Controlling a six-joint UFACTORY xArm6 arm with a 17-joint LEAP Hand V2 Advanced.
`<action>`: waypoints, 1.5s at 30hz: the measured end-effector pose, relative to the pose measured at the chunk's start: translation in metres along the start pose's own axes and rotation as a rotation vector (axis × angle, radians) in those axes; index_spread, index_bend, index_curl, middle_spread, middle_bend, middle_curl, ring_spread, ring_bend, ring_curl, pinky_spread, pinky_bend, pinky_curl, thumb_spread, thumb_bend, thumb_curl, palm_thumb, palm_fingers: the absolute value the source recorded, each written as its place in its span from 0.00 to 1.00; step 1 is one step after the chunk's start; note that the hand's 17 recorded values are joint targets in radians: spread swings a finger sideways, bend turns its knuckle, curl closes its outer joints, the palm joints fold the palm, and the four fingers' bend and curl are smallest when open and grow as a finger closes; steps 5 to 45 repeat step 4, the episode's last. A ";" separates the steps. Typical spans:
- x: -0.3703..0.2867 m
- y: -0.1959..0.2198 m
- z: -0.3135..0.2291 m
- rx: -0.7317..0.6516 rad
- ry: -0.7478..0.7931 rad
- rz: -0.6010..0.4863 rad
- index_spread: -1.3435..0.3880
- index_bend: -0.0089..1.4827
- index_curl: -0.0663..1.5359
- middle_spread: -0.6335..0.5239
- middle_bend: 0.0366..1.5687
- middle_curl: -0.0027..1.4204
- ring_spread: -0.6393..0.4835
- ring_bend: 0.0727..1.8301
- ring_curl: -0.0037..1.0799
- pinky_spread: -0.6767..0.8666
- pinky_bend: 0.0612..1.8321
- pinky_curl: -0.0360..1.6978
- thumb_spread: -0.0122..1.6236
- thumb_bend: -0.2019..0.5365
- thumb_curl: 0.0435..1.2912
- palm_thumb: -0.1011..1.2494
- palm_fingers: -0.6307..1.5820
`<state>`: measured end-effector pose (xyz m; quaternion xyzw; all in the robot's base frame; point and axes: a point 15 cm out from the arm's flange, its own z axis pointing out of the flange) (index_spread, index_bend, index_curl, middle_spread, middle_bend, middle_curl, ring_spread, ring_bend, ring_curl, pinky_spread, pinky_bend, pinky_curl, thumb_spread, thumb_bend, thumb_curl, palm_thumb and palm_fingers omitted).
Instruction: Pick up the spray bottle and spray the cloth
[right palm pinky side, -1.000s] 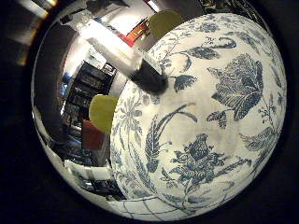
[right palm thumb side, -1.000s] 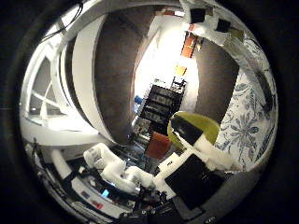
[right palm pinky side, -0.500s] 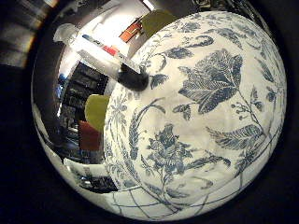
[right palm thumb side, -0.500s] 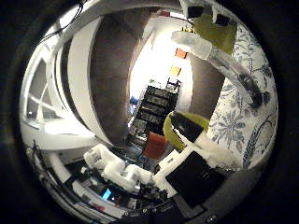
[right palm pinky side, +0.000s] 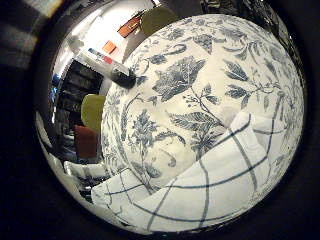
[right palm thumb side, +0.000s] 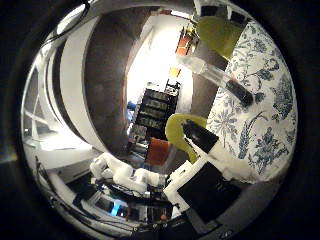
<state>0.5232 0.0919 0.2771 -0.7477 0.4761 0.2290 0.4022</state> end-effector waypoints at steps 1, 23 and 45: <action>-0.002 0.001 -0.007 0.000 0.013 -0.003 0.65 0.12 0.25 0.63 0.21 0.25 0.77 0.22 0.21 0.74 0.25 0.21 0.63 0.24 0.33 0.64 0.39; -0.008 0.002 -0.026 0.000 0.054 -0.012 0.65 0.12 0.25 0.63 0.20 0.25 0.78 0.21 0.21 0.75 0.24 0.20 0.63 0.24 0.33 0.64 0.40; -0.008 0.002 -0.026 0.000 0.054 -0.012 0.65 0.12 0.25 0.63 0.20 0.25 0.78 0.21 0.21 0.75 0.24 0.20 0.63 0.24 0.33 0.64 0.40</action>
